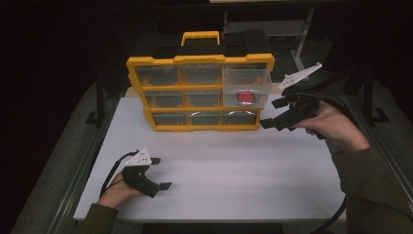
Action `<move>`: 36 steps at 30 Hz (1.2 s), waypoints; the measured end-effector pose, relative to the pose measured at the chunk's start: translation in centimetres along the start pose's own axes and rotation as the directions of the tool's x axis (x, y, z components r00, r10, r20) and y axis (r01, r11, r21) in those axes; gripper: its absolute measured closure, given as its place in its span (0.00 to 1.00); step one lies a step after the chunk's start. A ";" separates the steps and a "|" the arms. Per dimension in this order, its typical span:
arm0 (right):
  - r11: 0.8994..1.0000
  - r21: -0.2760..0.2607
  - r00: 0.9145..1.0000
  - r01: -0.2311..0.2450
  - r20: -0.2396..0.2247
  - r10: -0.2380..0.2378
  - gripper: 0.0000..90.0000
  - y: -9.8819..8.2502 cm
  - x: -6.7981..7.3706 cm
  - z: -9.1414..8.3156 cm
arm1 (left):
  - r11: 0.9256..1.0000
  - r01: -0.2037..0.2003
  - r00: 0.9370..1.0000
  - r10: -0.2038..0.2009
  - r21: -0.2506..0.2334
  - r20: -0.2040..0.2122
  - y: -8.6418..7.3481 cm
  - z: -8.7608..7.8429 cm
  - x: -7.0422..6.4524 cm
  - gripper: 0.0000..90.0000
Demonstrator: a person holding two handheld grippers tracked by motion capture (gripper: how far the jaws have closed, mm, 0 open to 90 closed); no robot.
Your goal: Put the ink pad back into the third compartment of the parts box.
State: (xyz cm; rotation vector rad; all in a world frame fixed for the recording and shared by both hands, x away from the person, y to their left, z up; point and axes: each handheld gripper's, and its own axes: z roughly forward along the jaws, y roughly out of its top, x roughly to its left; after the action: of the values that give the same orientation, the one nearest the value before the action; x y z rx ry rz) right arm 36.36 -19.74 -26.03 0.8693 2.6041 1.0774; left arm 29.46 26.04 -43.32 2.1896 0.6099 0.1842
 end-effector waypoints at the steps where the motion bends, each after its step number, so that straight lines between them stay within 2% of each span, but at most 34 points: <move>1: 1.000 -0.002 1.000 0.000 0.001 0.000 0.14 -0.2 0.1 0.2 | 1.000 0.000 1.000 0.000 0.001 0.000 0.0 0.0 0.0 0.00; 7: 1.000 0.007 1.000 0.007 0.006 -0.007 0.13 -2.0 0.8 1.9 | 1.000 0.000 1.000 0.000 -0.001 0.002 0.0 0.0 0.0 0.00; 16: 1.000 -0.014 1.000 0.021 0.013 -0.020 0.13 -4.5 1.5 3.9 | 1.000 -0.003 1.000 0.003 0.001 0.002 0.0 0.0 0.0 0.00; 22: 0.999 -0.033 1.000 -0.005 0.010 0.006 0.12 -6.2 2.0 5.2 | 1.000 -0.002 1.000 0.002 0.001 0.002 0.0 0.0 0.0 0.00; 36: 0.998 -0.051 0.999 -0.021 0.040 0.023 0.10 -9.7 3.2 7.7 | 1.000 -0.003 1.000 0.003 0.002 0.004 0.0 0.1 -0.1 0.00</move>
State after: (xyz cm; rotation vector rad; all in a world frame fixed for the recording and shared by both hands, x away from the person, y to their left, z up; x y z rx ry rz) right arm 32.36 -18.80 -38.11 0.9014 2.5285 1.1138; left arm 29.41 25.97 -43.36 2.1922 0.6047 0.1807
